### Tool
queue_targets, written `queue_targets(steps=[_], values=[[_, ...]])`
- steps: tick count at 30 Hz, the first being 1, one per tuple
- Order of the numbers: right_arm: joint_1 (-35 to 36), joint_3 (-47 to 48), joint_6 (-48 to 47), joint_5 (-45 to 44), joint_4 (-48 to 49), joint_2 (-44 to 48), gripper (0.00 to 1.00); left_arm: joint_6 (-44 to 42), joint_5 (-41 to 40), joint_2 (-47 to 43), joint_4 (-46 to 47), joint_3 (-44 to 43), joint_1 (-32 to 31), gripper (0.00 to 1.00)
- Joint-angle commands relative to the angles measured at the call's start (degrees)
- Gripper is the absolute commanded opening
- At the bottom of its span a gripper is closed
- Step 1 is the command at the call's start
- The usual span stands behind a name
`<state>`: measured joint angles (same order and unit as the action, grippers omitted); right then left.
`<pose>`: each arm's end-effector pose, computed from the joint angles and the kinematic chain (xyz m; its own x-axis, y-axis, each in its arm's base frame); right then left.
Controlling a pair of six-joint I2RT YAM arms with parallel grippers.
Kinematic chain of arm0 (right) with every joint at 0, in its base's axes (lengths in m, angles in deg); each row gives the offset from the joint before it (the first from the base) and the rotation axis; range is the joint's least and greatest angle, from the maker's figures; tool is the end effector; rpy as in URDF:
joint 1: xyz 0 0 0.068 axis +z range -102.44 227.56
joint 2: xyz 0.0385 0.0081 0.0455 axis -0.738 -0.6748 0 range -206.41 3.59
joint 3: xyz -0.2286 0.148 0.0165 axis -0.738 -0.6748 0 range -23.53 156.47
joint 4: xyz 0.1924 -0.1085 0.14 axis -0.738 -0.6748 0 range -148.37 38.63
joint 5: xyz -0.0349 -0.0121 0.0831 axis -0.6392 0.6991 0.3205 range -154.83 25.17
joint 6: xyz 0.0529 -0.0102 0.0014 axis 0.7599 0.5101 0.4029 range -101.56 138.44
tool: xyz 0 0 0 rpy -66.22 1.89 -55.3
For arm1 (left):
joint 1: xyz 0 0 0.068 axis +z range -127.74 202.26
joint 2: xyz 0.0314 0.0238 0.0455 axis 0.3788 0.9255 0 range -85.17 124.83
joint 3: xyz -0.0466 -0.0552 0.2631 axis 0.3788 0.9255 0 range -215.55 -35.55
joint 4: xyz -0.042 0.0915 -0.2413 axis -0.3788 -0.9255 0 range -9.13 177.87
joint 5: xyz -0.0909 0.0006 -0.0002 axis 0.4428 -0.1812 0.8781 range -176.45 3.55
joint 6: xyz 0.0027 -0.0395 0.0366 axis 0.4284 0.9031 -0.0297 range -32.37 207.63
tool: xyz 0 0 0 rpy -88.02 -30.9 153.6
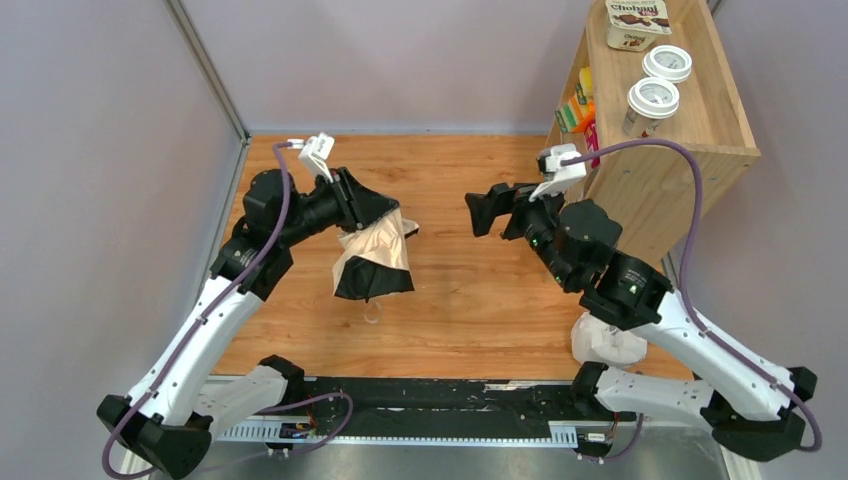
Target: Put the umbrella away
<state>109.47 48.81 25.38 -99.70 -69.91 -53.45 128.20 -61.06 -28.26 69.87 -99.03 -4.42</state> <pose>0.1122 0.1667 0.4517 -0.0815 0.0580 -0.9950 -0.4483 0.8895 0.0886 0.1866 -0.1108 0.4014 -0.6426 -0.3347 -0.6892 0.4781 0.5278 -0.7020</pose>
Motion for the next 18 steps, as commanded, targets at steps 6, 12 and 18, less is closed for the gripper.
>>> queue_targets(steps=[6, 12, 18], values=[[-17.4, -3.6, 38.5, 33.6, -9.4, -4.7, 1.0, 22.1, -12.3, -7.5, 21.4, -2.5, 1.2, 0.0], [-26.0, -11.1, 52.6, 55.4, 8.1, -9.1, 1.0, 39.3, -22.3, -10.3, 24.4, 2.3, 1.2, 0.0], [-24.7, -19.0, 79.2, 58.6, 26.8, -14.8, 1.0, 40.0, -24.0, -12.2, 29.1, 4.4, 1.3, 0.0]])
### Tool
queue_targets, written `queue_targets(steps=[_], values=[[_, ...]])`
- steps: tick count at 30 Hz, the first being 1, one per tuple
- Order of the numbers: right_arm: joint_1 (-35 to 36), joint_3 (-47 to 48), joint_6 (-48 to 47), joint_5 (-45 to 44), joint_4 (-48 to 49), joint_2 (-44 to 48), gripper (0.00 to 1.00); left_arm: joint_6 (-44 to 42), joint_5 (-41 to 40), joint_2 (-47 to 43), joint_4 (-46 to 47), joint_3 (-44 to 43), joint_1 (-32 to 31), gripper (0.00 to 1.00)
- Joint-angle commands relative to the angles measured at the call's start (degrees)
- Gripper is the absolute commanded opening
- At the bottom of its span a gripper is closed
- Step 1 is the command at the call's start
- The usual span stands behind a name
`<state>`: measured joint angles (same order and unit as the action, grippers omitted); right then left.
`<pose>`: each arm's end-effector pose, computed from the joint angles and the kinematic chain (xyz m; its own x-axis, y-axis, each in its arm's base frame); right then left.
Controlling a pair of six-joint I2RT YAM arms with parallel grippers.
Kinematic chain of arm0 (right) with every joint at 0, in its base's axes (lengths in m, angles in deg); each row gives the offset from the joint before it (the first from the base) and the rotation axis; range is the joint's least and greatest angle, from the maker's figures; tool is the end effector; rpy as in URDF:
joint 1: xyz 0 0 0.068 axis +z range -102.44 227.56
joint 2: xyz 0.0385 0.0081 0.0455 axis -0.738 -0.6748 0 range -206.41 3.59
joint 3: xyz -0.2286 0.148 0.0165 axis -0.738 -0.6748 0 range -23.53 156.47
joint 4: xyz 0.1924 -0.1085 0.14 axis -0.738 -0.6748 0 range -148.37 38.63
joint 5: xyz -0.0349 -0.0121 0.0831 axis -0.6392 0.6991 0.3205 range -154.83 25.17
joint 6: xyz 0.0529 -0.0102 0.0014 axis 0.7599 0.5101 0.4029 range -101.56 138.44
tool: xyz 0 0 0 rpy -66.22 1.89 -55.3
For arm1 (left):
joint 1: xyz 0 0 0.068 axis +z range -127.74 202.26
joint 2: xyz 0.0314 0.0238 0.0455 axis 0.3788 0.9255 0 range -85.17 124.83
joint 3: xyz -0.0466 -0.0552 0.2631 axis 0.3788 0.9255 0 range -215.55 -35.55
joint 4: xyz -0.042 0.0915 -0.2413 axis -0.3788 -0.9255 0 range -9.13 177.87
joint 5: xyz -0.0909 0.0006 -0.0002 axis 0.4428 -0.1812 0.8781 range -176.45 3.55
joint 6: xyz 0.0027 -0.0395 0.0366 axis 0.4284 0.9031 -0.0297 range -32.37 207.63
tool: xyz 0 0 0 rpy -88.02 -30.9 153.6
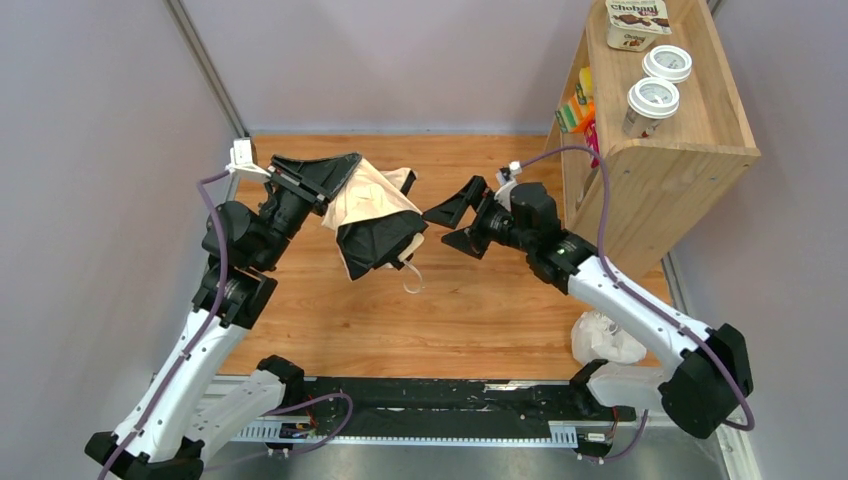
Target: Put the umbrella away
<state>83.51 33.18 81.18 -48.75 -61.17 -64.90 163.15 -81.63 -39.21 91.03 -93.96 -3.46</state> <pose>0.2177 0.1698 0.3280 -0.8232 0.4582 -0.3353 -0.0890 0.4791 0.8733 0.1503 -0.0756 0.4443 -0.4287 -0.8644 -0.2626 0.3610 0.1026 -0.9269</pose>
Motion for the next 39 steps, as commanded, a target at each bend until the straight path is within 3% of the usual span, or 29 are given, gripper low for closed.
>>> queue_targets(steps=[1, 7, 16, 31, 39], values=[[1.8, -4.3, 28.2, 8.1, 20.8, -4.6, 1.0, 5.0, -3.3, -1.4, 8.0, -0.6, 0.3, 0.0], [4.8, 0.2, 41.0, 6.3, 16.3, -11.0, 1.0, 6.0, -2.5, -2.0, 11.0, 1.6, 0.3, 0.0], [5.5, 0.6, 54.1, 6.2, 23.5, -19.0, 1.0, 7.2, -1.7, -3.6, 14.5, 5.8, 0.3, 0.0], [5.5, -1.2, 59.9, 1.7, 22.7, -18.7, 1.0, 5.1, -3.2, -3.9, 16.2, 6.4, 0.3, 0.0], [5.5, 7.9, 58.6, 6.1, 26.2, -25.5, 0.95, 7.8, -3.1, -3.8, 19.0, 8.9, 0.3, 0.0]])
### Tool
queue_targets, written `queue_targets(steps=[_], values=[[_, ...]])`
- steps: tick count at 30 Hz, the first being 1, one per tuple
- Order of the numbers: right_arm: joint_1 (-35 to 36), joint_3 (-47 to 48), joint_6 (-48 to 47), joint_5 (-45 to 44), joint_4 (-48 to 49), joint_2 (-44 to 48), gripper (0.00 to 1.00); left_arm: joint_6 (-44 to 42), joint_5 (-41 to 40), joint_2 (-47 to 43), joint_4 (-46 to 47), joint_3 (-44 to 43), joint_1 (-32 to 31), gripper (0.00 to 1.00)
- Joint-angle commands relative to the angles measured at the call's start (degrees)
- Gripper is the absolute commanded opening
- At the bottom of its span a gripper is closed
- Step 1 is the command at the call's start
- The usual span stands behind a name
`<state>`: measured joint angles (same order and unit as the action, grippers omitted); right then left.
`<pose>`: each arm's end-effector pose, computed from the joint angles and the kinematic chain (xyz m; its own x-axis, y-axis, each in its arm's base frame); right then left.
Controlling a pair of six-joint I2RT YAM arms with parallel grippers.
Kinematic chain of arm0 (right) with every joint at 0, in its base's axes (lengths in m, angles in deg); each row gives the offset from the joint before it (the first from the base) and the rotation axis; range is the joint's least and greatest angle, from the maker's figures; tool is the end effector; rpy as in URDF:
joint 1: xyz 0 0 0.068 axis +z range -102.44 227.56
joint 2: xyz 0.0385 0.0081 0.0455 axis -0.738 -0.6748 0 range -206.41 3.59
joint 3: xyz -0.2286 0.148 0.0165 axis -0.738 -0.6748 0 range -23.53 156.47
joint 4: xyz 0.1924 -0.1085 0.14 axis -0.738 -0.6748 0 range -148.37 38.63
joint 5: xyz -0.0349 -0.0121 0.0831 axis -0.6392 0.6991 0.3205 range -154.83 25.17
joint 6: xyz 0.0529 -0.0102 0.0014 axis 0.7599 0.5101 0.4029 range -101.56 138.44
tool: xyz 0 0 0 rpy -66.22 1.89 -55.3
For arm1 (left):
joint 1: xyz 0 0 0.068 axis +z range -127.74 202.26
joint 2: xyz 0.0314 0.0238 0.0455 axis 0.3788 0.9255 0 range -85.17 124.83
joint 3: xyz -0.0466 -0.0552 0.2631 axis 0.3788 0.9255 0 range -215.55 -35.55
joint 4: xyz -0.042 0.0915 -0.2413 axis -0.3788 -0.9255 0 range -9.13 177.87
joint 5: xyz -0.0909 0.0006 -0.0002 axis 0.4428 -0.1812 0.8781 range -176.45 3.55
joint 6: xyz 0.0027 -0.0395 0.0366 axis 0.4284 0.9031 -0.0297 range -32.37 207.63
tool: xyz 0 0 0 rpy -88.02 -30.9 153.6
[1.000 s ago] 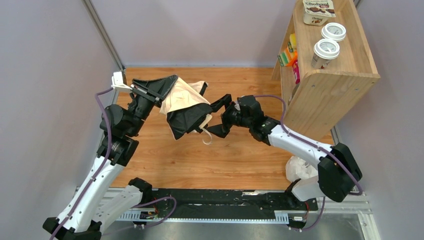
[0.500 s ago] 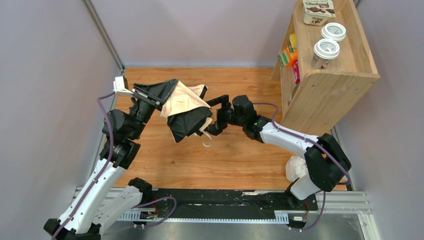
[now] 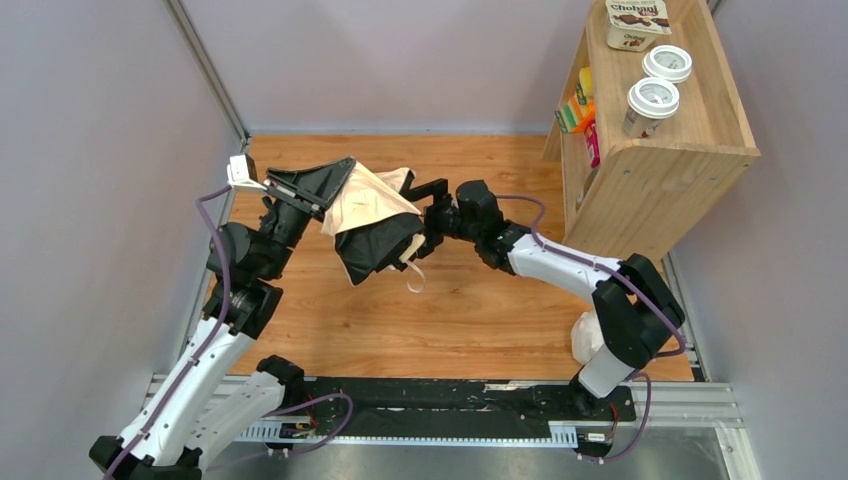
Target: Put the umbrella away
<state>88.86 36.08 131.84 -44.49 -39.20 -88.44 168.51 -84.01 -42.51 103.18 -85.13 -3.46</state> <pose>0.2693 0.2528 0.2594 -0.6895 0.5397 0.4831 0.5818 0.0154 0.8132 0.1464 -0.0722 0.4231 -0.4091 -0.8979 -0.1625 0.4108 -0.0222 -0.9114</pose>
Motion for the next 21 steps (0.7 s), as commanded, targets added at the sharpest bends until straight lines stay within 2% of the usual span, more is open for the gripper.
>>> queue_targets(steps=[1, 2, 4, 6, 7, 8, 9, 12, 15, 19, 21], values=[[0.2, 5.2, 7.8, 1.1, 4.4, -2.2, 0.87, 2.4, -0.8, -0.5, 6.8, 0.1, 0.3, 0.0], [0.3, 5.4, 7.9, 0.7, 5.6, -2.5, 0.79, 2.4, -0.8, -0.6, 7.0, 0.1, 0.3, 0.0], [0.2, 5.3, 7.1, 0.1, 10.9, -3.6, 0.52, 2.4, -0.8, -0.6, 7.1, 0.2, 0.3, 0.0], [0.0, 6.4, 3.6, 1.4, 11.5, -4.5, 0.35, 2.2, -0.6, -1.1, 6.1, 0.2, 0.3, 0.0], [-0.6, 7.5, -0.1, 2.6, 11.3, -5.2, 0.24, 1.9, -0.7, -1.6, 4.9, 0.2, 0.3, 0.0], [-1.2, 10.0, -3.9, 4.2, 10.6, -6.2, 0.08, 1.7, -0.8, -2.6, 4.2, 0.5, 0.3, 0.0], [-1.8, 11.8, -8.3, 5.7, 9.6, -7.1, 0.0, 1.0, -0.9, -3.2, 1.6, 0.5, 0.3, 0.0], [-3.7, 15.5, -24.1, 6.5, 6.7, -7.5, 0.0, -1.2, -2.3, -8.0, -9.4, 0.3, 0.2, 0.0], [-4.3, 16.9, -43.9, 2.7, 4.8, -3.5, 0.0, -1.9, -9.8, -12.8, -25.0, 1.1, 0.3, 0.0], [-4.1, 23.9, -63.8, 2.5, -0.7, -0.9, 0.0, 1.4, -17.9, -17.6, -31.8, 5.7, 0.3, 0.0], [-4.1, 27.4, -70.2, 5.2, -2.2, -1.0, 0.0, 2.3, -19.9, -17.3, -30.4, 7.8, 0.3, 0.0]])
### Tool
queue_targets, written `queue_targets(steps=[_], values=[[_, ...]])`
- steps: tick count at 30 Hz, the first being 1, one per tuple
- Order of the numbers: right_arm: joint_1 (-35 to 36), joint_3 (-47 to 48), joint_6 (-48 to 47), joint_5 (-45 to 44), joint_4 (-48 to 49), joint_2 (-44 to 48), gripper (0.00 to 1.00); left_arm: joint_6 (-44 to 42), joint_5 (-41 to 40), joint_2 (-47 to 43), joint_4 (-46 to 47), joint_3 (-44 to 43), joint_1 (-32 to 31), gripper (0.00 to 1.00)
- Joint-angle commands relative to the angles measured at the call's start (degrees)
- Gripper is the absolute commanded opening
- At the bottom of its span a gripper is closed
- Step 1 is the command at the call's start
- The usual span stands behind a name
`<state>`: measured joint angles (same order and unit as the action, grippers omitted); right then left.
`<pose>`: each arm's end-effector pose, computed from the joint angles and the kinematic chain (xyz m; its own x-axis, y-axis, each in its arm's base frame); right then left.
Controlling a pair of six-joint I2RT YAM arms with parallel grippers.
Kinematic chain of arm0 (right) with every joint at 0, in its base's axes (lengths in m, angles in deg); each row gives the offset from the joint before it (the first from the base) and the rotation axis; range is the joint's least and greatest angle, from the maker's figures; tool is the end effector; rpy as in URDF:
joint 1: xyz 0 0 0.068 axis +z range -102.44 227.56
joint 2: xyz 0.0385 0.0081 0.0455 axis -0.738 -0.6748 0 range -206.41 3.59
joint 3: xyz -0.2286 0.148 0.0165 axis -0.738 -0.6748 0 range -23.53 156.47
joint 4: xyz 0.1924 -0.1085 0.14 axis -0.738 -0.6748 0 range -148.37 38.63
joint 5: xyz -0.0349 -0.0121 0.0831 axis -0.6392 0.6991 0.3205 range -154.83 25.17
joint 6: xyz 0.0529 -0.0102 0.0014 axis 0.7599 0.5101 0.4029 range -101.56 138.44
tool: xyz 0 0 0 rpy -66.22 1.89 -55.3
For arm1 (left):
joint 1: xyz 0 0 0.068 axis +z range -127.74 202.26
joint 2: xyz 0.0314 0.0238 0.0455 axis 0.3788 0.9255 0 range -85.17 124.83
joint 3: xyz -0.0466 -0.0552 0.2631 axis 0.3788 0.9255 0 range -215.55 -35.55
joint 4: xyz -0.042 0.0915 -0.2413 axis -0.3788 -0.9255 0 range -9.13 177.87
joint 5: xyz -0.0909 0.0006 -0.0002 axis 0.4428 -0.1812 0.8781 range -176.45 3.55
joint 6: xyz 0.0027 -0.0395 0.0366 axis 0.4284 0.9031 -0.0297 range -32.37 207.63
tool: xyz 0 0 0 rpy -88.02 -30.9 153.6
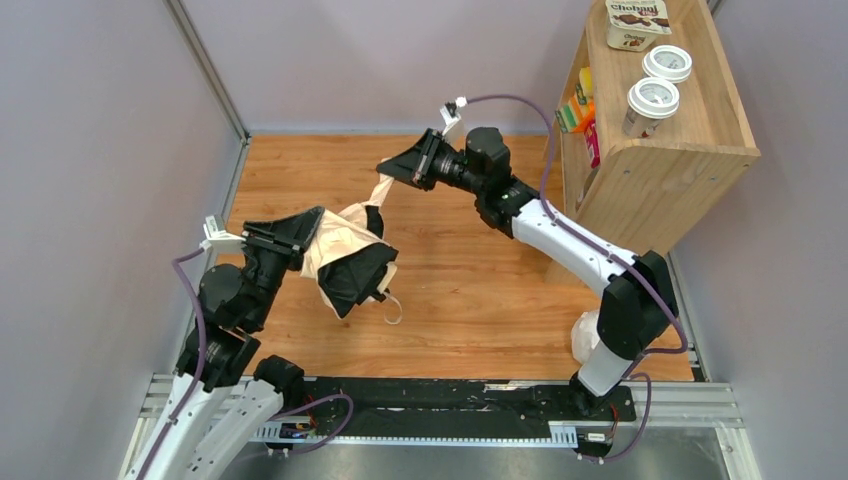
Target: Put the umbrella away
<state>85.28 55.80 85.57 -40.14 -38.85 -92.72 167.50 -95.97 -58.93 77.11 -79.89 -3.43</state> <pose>0.3129 0.2606 0.3535 -0.8396 0.4090 -0.3574 -0.2872 0.2242 0.9312 0.0978 -0.0404 0.3774 -0.2551 -0.9547 -0.1535 0.1625 0.1142 -0.9801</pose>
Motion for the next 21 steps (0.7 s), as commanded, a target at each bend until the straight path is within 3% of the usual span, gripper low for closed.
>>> queue_targets(steps=[1, 6, 12, 16, 18, 19, 21], values=[[-0.6, 8.8, -26.9, 2.6, -2.2, 3.4, 0.0, 3.9, -9.2, -0.5, -4.1, 3.1, 0.3, 0.0], [0.0, 11.0, -39.5, 11.5, 0.8, 6.8, 0.0, 5.1, -13.1, 4.8, 2.6, 5.9, 0.3, 0.0], [2.7, 21.6, -53.5, 26.4, -14.9, 4.2, 0.02, 4.6, -15.5, 15.2, 7.9, 2.9, 0.3, 0.0], [9.6, 32.8, -70.3, 21.0, -39.8, 2.5, 0.11, 3.3, -15.3, 22.1, 12.7, 0.8, 0.4, 0.0], [11.8, 34.8, -73.4, 17.6, -44.7, 1.4, 0.08, 3.1, -15.2, 23.9, 16.8, 1.4, 0.3, 0.0], [12.5, 35.7, -74.1, 16.8, -46.6, 0.6, 0.0, 2.1, -15.2, 24.6, 18.0, 1.4, 0.3, 0.0], [12.4, 34.3, -72.2, 15.1, -45.7, 0.9, 0.0, -0.5, -15.6, 24.9, 19.5, 0.8, 0.3, 0.0]])
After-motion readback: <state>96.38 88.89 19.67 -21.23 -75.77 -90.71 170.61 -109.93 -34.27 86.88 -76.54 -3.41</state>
